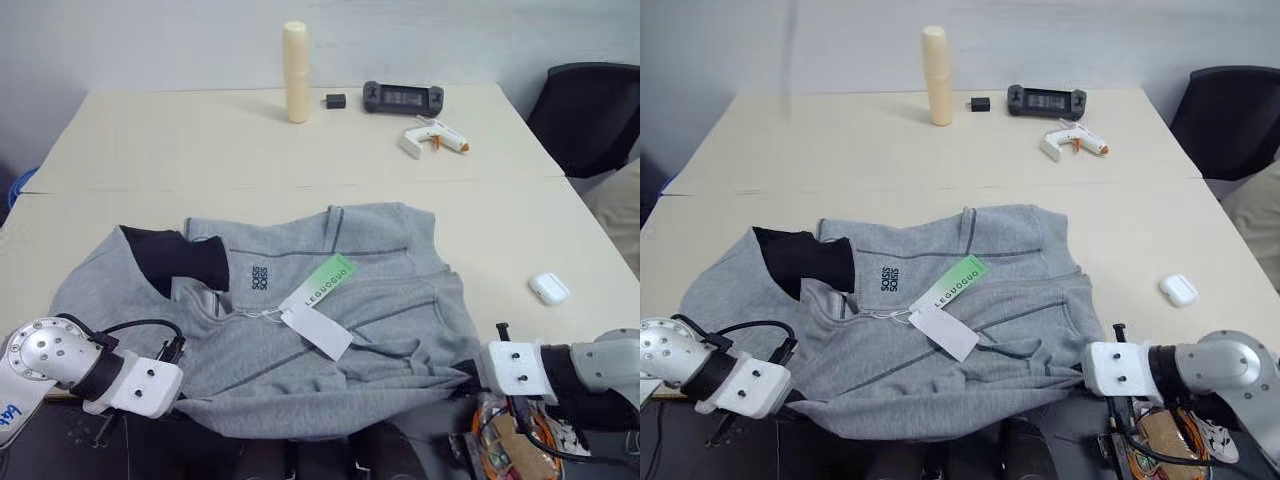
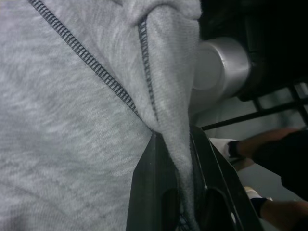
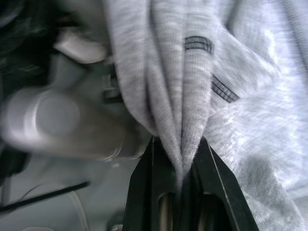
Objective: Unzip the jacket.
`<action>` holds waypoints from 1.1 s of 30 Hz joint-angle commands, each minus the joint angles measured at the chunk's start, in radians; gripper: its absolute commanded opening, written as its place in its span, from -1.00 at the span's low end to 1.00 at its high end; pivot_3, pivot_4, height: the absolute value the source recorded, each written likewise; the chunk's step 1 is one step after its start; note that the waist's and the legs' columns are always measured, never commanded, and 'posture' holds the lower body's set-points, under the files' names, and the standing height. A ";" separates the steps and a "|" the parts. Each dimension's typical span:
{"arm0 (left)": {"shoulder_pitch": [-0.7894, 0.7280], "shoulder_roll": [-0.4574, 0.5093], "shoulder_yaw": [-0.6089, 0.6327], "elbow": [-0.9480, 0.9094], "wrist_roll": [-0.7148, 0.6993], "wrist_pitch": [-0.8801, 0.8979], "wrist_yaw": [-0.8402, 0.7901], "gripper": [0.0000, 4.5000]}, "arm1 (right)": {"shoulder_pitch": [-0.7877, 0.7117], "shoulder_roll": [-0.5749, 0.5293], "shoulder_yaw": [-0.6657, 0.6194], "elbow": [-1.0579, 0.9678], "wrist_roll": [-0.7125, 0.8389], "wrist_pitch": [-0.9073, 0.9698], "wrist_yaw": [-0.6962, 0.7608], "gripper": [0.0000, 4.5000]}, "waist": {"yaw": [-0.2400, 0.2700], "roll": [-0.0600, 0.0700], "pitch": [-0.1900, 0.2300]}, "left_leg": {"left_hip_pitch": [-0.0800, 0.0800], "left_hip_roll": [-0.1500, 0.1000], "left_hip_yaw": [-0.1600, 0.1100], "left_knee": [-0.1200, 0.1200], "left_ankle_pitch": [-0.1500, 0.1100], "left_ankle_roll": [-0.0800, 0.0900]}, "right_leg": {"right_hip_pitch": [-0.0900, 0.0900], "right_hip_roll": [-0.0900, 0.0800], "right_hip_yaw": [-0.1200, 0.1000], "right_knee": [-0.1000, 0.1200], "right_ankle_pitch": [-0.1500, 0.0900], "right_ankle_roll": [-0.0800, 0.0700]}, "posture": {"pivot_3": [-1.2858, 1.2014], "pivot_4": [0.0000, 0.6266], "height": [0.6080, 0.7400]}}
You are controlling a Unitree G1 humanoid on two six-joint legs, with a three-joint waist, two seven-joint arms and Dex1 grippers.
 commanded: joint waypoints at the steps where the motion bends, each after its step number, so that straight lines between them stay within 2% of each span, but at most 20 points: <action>1: -0.008 -0.034 -0.011 -0.048 0.016 0.119 0.085 -0.72 | 0.015 0.007 -0.079 -0.009 -0.057 0.049 -0.062 -0.58 | 0.005 0.000 0.000 | -0.002 0.000 0.001 0.000 0.001 0.001 | -0.003 0.000 0.000 0.001 0.000 -0.001 | 0.03 -0.52 1.00; 5: 0.030 -0.039 0.004 -0.099 0.017 0.188 0.103 -0.23 | 0.090 -0.004 -0.189 -0.035 -0.038 0.074 -0.005 -0.02 | 0.021 0.000 0.000 | -0.005 0.000 0.002 0.000 0.003 0.005 | -0.005 0.003 0.000 0.000 -0.001 -0.001 | 0.03 -0.52 1.00; 9: 0.129 -0.007 0.137 -0.142 -0.106 0.284 0.002 0.32 | 0.147 0.010 -0.390 -0.092 0.101 0.122 0.136 0.59 | 0.020 -0.001 0.000 | -0.004 0.001 0.002 0.004 0.003 0.006 | -0.004 0.003 0.000 0.001 -0.001 -0.001 | 0.03 -0.52 1.00; 10: 0.115 0.019 0.221 -0.125 -0.222 0.359 -0.091 0.32 | 0.115 -0.002 -0.442 -0.120 0.194 0.181 0.159 0.59 | 0.017 -0.002 -0.001 | -0.004 0.001 0.002 0.004 0.003 0.006 | -0.003 0.003 0.000 0.001 -0.001 -0.001 | 0.03 -0.52 1.00; 11: 0.104 0.039 0.280 -0.113 -0.305 0.410 -0.157 0.52 | 0.092 -0.011 -0.478 -0.141 0.259 0.225 0.172 0.61 | 0.016 -0.002 0.000 | -0.003 0.002 0.002 0.004 0.002 0.007 | -0.002 0.003 0.000 0.001 -0.001 -0.001 | 0.03 -0.52 1.00; 13: -0.021 0.095 0.327 -0.057 -0.487 0.540 -0.238 0.54 | -0.012 -0.028 -0.451 -0.170 0.367 0.300 0.119 0.61 | 0.013 -0.003 0.000 | -0.005 0.003 -0.001 0.005 0.002 0.005 | -0.004 0.003 -0.001 0.002 -0.001 -0.002 | 0.03 -0.52 1.00; 14: -0.068 0.108 0.323 -0.043 -0.529 0.579 -0.241 0.54 | -0.046 -0.029 -0.433 -0.176 0.392 0.326 0.100 0.61 | 0.014 -0.002 0.000 | -0.005 0.003 -0.002 0.006 0.002 0.004 | -0.003 0.003 -0.002 0.002 -0.001 -0.002 | 0.03 -0.52 1.00; 16: -0.256 0.106 0.232 0.045 -0.581 0.640 -0.216 0.54 | -0.191 0.037 -0.243 -0.202 0.363 0.353 -0.036 0.61 | 0.013 -0.001 -0.002 | -0.004 0.003 -0.004 0.005 0.002 0.003 | -0.002 0.002 -0.002 0.001 -0.001 -0.003 | 0.03 -0.52 1.00; 19: -0.449 0.073 0.064 0.142 -0.479 0.585 -0.208 0.54 | -0.372 0.187 0.067 -0.194 0.191 0.359 -0.217 0.61 | 0.010 -0.002 -0.003 | -0.004 0.002 -0.002 0.002 0.002 0.001 | -0.003 0.003 -0.002 0.002 -0.002 -0.004 | 0.03 -0.52 1.00; 23: -0.624 0.018 -0.110 0.200 -0.377 0.532 -0.234 0.54 | -0.499 0.345 0.334 -0.105 0.005 0.349 -0.339 0.61 | 0.008 -0.003 -0.003 | -0.008 0.001 0.006 0.002 0.005 0.000 | -0.012 0.008 -0.002 0.011 -0.003 -0.004 | 0.03 -0.52 1.00; 27: -0.749 -0.048 -0.215 0.262 -0.312 0.502 -0.234 0.54 | -0.532 0.418 0.480 -0.032 -0.104 0.305 -0.356 0.61 | 0.014 -0.003 -0.003 | -0.010 0.002 0.007 0.008 0.004 0.001 | -0.013 0.014 -0.003 0.012 -0.003 -0.004 | 0.03 -0.52 1.00; 33: -0.857 -0.115 -0.302 0.343 -0.234 0.454 -0.244 0.54 | -0.533 0.496 0.567 -0.016 -0.131 0.294 -0.342 0.61 | 0.012 -0.004 -0.003 | -0.010 0.002 0.007 0.011 0.004 0.003 | -0.013 0.013 -0.002 0.016 -0.003 -0.003 | 0.03 -0.52 1.00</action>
